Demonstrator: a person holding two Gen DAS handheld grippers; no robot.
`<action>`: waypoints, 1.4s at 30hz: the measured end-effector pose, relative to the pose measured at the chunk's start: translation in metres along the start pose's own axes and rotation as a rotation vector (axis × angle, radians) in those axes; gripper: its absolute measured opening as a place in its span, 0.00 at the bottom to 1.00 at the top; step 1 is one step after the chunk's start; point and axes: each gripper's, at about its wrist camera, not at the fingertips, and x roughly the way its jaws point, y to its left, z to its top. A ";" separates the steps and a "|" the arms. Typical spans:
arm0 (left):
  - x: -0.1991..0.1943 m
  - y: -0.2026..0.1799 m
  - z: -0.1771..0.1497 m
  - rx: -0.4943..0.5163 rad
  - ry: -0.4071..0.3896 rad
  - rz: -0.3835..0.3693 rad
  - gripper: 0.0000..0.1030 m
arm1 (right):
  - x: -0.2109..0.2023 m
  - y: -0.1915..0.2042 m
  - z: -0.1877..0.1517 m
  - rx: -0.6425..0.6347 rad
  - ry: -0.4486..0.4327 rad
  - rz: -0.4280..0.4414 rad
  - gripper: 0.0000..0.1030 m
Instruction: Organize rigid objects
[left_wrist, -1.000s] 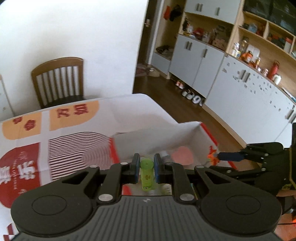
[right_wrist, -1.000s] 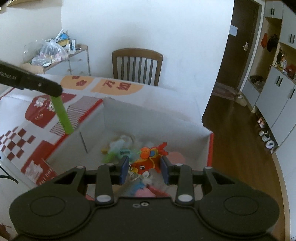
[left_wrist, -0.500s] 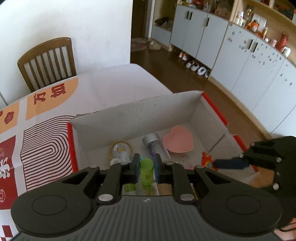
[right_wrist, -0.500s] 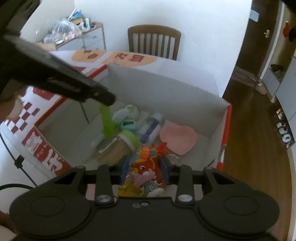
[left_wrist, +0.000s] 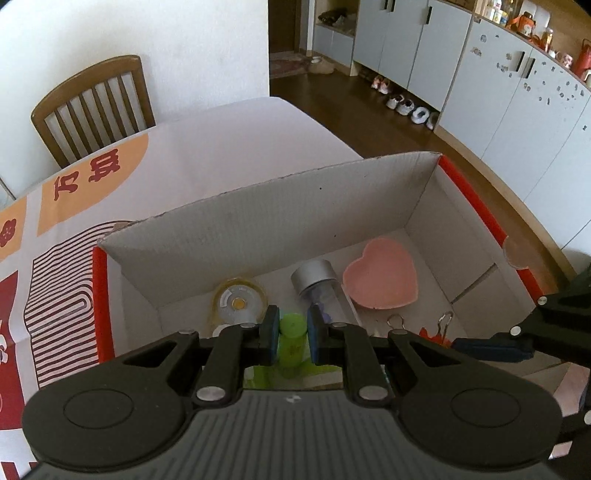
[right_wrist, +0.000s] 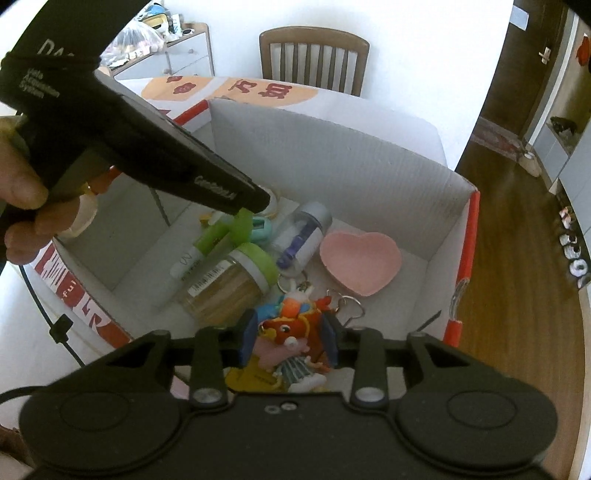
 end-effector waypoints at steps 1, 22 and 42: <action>0.003 0.000 0.000 -0.006 0.013 0.008 0.15 | 0.001 -0.001 0.001 -0.002 0.006 0.003 0.39; -0.045 0.001 -0.030 -0.051 -0.074 -0.009 0.68 | -0.037 0.005 -0.003 0.040 -0.051 -0.025 0.75; -0.121 0.025 -0.079 0.028 -0.217 -0.069 0.78 | -0.084 0.046 -0.004 0.177 -0.166 -0.118 0.89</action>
